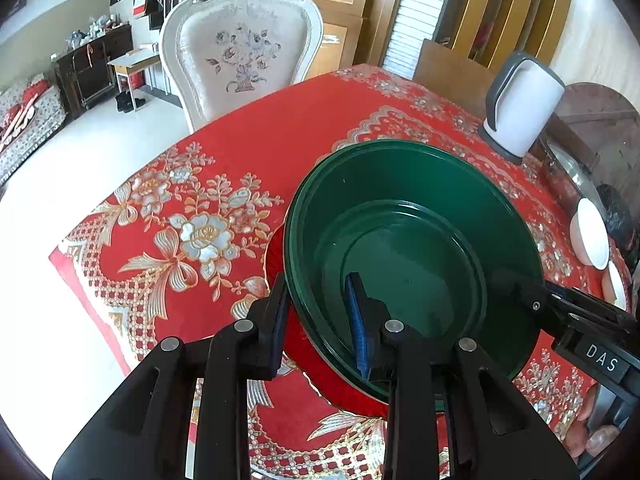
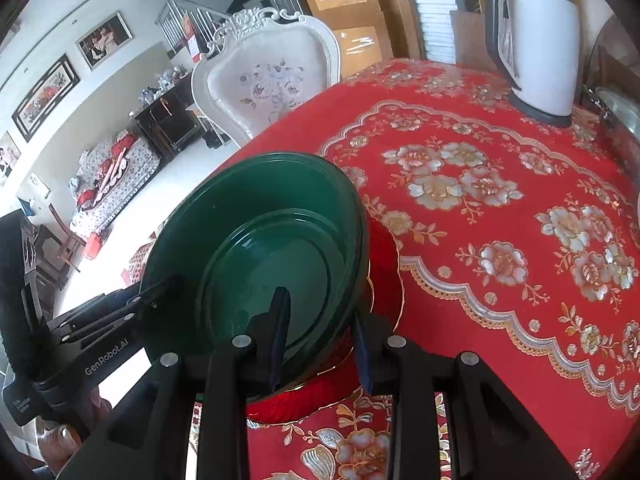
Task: Organize plates and bowls
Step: 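Carry the green bowl with both grippers toward the stacked red plates, then lower the green bowl onto the red plates and open both grippers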
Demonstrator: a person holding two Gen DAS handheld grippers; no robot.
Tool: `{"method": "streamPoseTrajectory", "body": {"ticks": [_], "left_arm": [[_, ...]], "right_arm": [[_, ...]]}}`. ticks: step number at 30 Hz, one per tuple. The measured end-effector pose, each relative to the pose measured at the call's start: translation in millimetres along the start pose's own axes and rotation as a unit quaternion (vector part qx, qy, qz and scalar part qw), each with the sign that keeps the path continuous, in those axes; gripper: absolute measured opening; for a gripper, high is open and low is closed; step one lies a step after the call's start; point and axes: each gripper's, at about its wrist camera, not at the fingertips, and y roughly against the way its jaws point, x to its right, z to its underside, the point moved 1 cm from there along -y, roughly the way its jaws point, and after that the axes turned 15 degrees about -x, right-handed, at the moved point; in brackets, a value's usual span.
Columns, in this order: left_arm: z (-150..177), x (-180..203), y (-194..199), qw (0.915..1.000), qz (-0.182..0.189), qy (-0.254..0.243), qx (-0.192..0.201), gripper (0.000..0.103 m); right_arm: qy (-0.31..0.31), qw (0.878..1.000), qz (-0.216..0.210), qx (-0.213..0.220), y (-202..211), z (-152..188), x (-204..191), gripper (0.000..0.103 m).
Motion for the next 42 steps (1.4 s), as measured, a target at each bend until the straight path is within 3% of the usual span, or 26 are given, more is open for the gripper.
{"method": "streamPoseTrajectory", "body": {"ticks": [10, 14, 20, 24, 32, 42], "left_arm": [[0.4, 0.4, -7.1, 1.0, -0.007, 0.006, 0.0, 0.028], [-0.7, -2.9, -13.3, 0.9993, 0.033, 0.012, -0.015, 0.054], [-0.8, -0.6, -1.6, 0.9998, 0.007, 0.012, 0.011, 0.055], [-1.9, -4.3, 12.9, 0.999, -0.009, 0.02, 0.04, 0.065], [-4.7, 10.7, 25.0, 0.9985, -0.007, 0.003, 0.055, 0.066], [-7.4, 75.6, 27.7, 0.9965, 0.015, -0.059, 0.057, 0.066]], "right_arm": [[-0.007, 1.0, -0.006, -0.013, -8.7, 3.9, 0.6, 0.031], [-0.029, 0.999, -0.025, -0.021, -11.8, 4.3, 5.6, 0.036], [-0.04, 0.998, -0.038, -0.018, -7.5, 6.6, 8.0, 0.037], [-0.046, 0.998, -0.04, -0.005, 2.2, 7.2, 11.6, 0.037], [-0.06, 0.997, -0.04, 0.005, 14.4, 10.6, 22.8, 0.038], [-0.091, 0.995, -0.033, 0.034, 44.0, 22.3, 55.5, 0.04]]}}
